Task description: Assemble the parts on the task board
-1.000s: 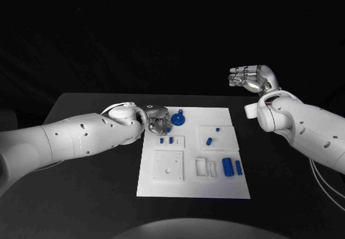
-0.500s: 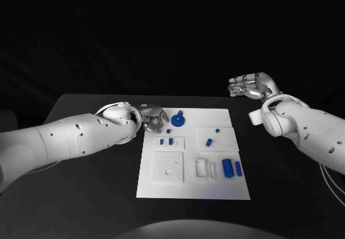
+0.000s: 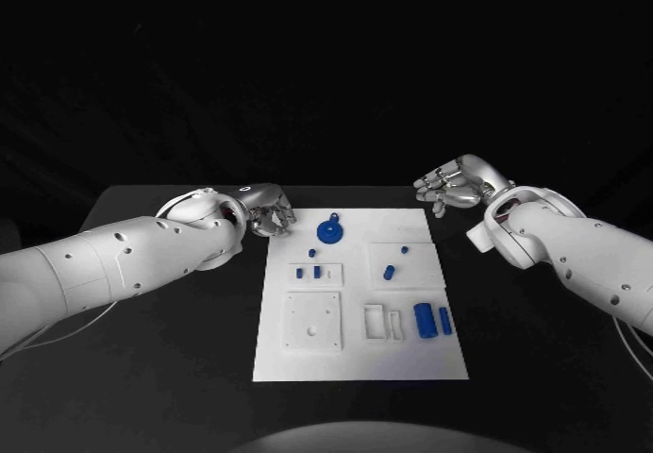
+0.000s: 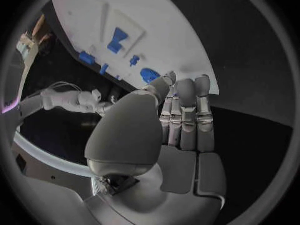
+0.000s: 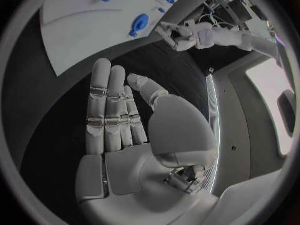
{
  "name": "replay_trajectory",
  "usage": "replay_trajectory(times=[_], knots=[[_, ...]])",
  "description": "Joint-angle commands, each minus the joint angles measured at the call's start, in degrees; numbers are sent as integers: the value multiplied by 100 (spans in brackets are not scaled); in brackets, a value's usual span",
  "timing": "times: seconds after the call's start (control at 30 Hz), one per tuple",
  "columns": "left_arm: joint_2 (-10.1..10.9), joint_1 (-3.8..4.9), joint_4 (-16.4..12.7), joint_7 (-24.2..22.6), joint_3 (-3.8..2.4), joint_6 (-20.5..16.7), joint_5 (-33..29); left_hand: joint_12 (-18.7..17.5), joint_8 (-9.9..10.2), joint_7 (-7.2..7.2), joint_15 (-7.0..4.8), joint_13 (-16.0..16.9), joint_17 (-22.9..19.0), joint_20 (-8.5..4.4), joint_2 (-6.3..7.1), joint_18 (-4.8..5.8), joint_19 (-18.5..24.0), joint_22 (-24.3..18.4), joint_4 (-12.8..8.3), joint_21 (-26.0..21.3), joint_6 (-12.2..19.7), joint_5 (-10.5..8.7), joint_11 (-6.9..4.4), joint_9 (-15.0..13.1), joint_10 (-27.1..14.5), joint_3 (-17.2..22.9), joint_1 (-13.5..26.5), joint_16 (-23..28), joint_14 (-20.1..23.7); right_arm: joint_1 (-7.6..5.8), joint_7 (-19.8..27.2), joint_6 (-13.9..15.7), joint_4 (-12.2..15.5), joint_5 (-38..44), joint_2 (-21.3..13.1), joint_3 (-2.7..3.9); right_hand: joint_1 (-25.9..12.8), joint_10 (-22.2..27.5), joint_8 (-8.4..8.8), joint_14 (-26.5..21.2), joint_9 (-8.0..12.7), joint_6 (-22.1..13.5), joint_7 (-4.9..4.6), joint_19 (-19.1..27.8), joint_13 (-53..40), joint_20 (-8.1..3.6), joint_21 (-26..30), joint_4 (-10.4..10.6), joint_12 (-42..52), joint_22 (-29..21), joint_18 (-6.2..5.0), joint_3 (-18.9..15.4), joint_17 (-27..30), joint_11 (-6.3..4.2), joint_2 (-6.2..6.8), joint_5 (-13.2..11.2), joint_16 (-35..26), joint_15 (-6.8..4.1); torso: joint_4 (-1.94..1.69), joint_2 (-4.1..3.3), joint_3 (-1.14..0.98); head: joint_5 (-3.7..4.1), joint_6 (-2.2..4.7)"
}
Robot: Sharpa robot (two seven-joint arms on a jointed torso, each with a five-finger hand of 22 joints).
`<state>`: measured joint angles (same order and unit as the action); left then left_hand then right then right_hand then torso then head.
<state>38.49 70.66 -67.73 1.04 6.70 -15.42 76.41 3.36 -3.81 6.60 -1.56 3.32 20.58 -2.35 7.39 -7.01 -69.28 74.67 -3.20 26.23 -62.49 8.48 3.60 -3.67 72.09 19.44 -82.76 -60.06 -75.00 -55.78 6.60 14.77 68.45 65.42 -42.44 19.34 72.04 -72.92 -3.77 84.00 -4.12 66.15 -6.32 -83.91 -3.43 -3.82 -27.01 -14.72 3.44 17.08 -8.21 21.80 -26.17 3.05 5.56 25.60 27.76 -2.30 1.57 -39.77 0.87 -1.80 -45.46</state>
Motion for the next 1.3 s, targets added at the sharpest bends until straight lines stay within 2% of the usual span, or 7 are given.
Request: replay_trajectory(times=[0.03,0.23,0.3,0.5,0.7,0.93,1.3], knots=[[67,75,-8,-676,-51,-789,-2485,8,19,-4,8,9,-180,13,-7,60,124,-204,63,-284,12,-75,1,-1,-64,-6,170,487,68,46,-558,-415,154,1848,-26,1,-105,-39,19,-22,1,19,15,-42,-7,-36,-342,-24,-7,318,35,191,-578,-9,12,-209,364,-58,4,11,-5,108,43],[219,151,-222,-1259,-100,-874,-4045,2,18,32,80,8,-412,78,19,158,162,-751,294,-861,126,-183,52,-1,-169,-420,461,1283,175,110,-1008,-482,369,2897,-47,-4,-181,85,19,31,13,-41,21,-40,-4,24,-731,55,-5,696,30,437,-1084,12,153,-808,711,9,-2,0,4,165,72],[258,166,-306,-1410,-109,-883,-4388,22,13,66,132,16,-628,141,-62,200,201,-1210,341,-1307,141,-226,137,-3,-294,-699,418,1986,173,128,-1151,-516,435,3194,-49,-17,-206,176,16,31,12,-46,21,-62,-2,48,-793,98,-5,761,43,522,-1174,36,217,-1041,790,37,-3,3,7,185,73],[308,183,-442,-1702,-120,-838,-5136,0,20,105,360,7,-1163,341,-167,252,343,-2264,289,-2244,184,-200,222,1,-528,-1052,227,3900,242,159,-1445,-604,655,3712,-76,-138,-211,383,15,6,10,-24,23,-49,-1,97,-863,265,-5,888,22,668,-1318,90,421,-1447,893,88,1,-2,11,188,93],[328,187,-502,-1872,-123,-790,-5438,2,15,121,545,8,-1336,526,-240,233,619,-3507,232,-2232,200,-135,261,0,-586,-1135,176,5529,7,173,-1594,-685,783,3926,-74,-309,-115,472,16,1,19,-100,-1,-42,-3,129,-871,462,-4,1022,-13,683,-1390,119,592,-1540,922,112,-5,-3,10,183,108],[337,188,-531,-1927,-123,-707,-5543,1,18,124,664,8,-1427,654,-273,239,736,-4394,184,-2252,208,-96,304,1,-593,-1095,196,5645,395,191,-1610,-843,856,3962,-64,-426,-86,494,17,5,18,-120,-3,-44,-4,135,-854,552,-5,1135,-25,635,-1426,123,681,-1430,949,115,-6,-7,6,155,87],[337,188,-494,-1932,-123,-628,-5593,0,19,123,765,8,-1649,754,-302,210,699,-5487,115,-2241,211,-88,325,1,-612,-1086,227,5653,676,247,-1606,-1071,1027,3932,-83,-477,-123,473,16,-6,13,-100,-3,-16,-3,128,-854,499,-5,1314,-24,754,-1466,119,719,-1028,998,109,0,-5,-2,134,75]])
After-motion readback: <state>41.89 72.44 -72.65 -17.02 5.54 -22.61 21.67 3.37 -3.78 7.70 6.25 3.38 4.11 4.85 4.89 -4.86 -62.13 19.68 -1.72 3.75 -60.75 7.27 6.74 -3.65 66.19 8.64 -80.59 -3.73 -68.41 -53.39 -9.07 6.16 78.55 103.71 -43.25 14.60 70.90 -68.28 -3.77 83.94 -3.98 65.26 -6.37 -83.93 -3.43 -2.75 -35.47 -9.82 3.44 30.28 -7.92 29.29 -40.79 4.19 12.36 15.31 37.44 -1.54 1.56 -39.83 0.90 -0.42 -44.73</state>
